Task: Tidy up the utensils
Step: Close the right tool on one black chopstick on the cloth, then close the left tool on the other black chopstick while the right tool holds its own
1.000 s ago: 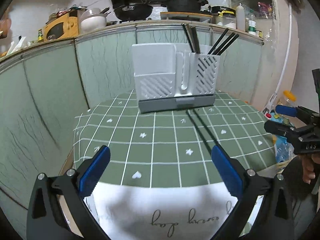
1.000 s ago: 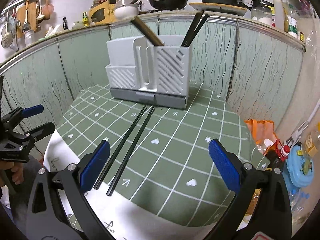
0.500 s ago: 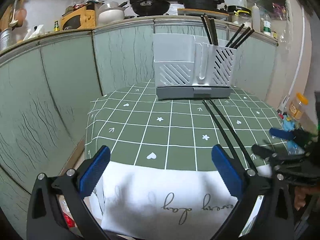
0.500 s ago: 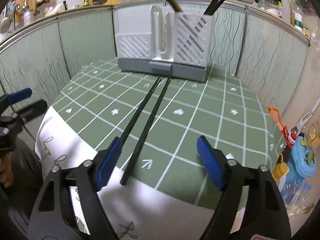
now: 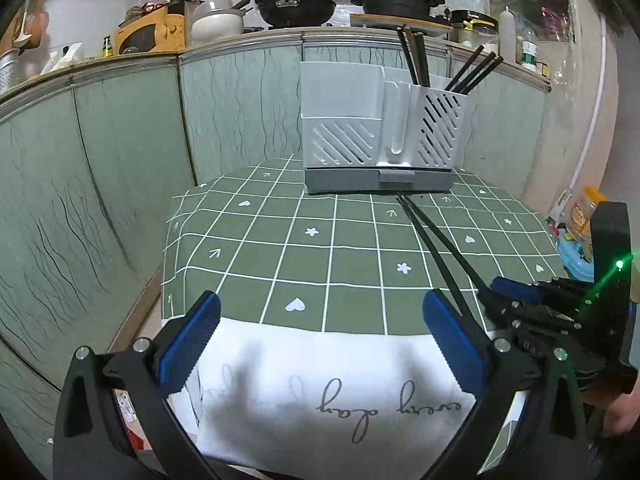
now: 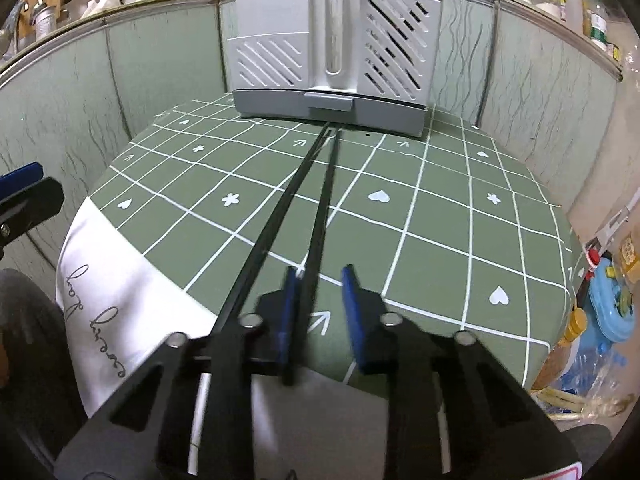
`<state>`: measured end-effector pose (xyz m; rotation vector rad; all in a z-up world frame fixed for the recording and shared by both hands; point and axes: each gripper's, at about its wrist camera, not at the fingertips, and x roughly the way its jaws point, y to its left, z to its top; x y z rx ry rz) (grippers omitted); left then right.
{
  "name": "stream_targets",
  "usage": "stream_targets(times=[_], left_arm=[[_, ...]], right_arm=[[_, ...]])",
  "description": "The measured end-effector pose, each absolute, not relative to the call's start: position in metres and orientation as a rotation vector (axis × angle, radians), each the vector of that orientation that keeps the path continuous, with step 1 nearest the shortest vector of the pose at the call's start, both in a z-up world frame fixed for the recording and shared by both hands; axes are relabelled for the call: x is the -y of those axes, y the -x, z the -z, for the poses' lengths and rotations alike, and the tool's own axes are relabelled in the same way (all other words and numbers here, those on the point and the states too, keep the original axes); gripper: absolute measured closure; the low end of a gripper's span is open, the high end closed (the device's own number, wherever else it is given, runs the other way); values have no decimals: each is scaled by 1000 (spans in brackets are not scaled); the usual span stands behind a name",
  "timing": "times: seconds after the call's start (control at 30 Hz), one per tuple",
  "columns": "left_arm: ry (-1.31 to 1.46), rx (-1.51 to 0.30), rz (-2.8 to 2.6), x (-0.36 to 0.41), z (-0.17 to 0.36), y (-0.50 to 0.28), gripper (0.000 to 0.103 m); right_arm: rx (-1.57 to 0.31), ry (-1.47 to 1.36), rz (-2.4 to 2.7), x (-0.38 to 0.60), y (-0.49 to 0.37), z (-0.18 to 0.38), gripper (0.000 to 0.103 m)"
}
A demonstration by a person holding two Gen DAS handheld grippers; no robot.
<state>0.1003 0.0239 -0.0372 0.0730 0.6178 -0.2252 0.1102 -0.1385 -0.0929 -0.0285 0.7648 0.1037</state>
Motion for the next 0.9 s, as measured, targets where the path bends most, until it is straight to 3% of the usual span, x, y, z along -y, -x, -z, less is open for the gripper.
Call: stream_targets(times=[0.13, 0.9], left_arm=[[-84, -628, 228, -19, 40, -100, 4], [-114, -659, 313, 44, 57, -108, 4]], right_arm=[[-772, 17, -95, 140, -111, 93, 97], [-755, -88, -42, 202, -88, 65, 97]])
